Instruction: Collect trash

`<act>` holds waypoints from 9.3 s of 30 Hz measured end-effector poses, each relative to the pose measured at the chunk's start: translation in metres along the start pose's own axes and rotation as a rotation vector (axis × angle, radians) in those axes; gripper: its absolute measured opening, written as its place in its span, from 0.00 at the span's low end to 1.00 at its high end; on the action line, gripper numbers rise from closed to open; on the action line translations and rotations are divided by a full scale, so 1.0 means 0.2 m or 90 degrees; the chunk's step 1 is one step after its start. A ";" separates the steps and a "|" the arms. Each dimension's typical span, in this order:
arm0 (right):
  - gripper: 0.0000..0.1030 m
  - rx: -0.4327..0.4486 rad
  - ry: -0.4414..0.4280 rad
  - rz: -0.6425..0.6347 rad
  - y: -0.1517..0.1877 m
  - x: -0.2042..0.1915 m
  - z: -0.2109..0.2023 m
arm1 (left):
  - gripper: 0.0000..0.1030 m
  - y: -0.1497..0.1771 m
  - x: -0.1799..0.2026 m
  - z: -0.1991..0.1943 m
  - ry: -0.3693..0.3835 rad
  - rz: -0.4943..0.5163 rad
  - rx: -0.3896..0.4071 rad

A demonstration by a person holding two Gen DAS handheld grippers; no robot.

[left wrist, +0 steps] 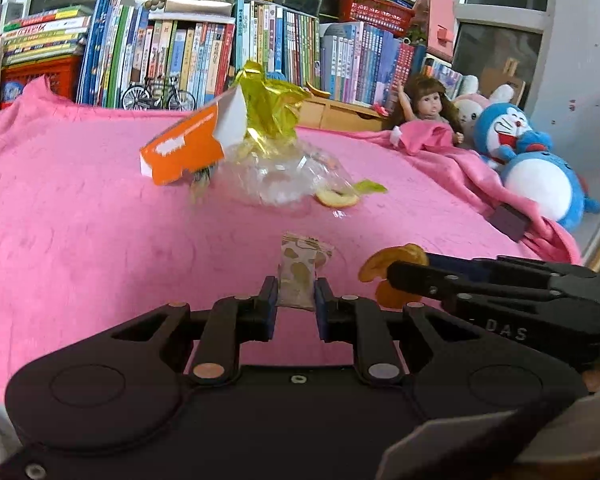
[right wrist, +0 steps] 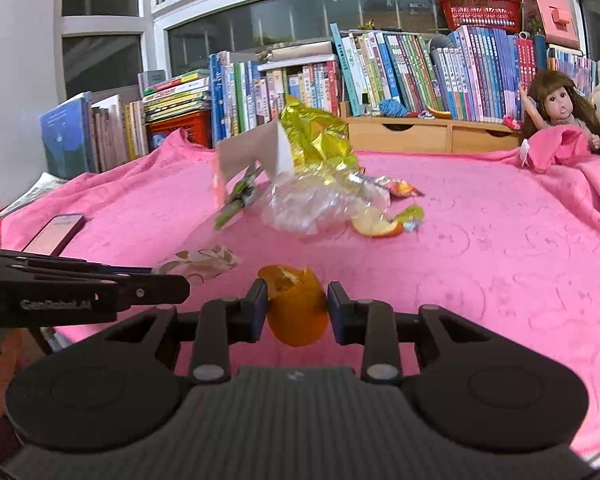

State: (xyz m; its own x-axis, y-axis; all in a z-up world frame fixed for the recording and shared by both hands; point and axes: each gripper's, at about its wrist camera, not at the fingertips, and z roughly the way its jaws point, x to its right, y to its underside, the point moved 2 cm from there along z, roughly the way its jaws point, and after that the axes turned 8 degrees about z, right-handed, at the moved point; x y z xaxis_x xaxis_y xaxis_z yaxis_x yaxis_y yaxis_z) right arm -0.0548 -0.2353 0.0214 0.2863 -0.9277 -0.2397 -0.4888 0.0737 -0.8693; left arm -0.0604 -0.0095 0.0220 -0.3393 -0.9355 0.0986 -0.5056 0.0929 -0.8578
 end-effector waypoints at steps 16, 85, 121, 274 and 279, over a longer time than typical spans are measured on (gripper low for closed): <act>0.36 -0.158 -0.023 0.048 0.45 -0.04 -0.13 | 0.18 0.51 0.07 -0.15 0.003 -0.015 -0.209; 0.57 -0.061 0.145 0.119 -0.43 0.55 0.71 | 0.89 -0.45 -0.26 0.73 -0.026 -0.087 0.024; 0.13 -0.026 0.091 0.046 -0.38 0.38 0.52 | 0.79 -0.34 -0.06 0.44 -0.010 0.026 0.078; 0.69 -0.303 0.007 -0.012 0.70 -0.01 0.06 | 0.80 0.73 0.06 0.07 -0.052 -0.020 -0.348; 0.69 -0.283 0.005 -0.012 0.64 -0.01 0.04 | 0.80 0.66 0.03 0.02 -0.055 -0.003 -0.309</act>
State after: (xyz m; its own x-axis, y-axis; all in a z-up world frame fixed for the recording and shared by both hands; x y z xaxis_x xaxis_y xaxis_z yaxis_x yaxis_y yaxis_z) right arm -0.1114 -0.2214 -0.0919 0.2938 -0.9300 -0.2210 -0.7906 -0.1064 -0.6031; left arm -0.1266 -0.0045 -0.0920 -0.2787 -0.9594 0.0423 -0.8252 0.2167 -0.5216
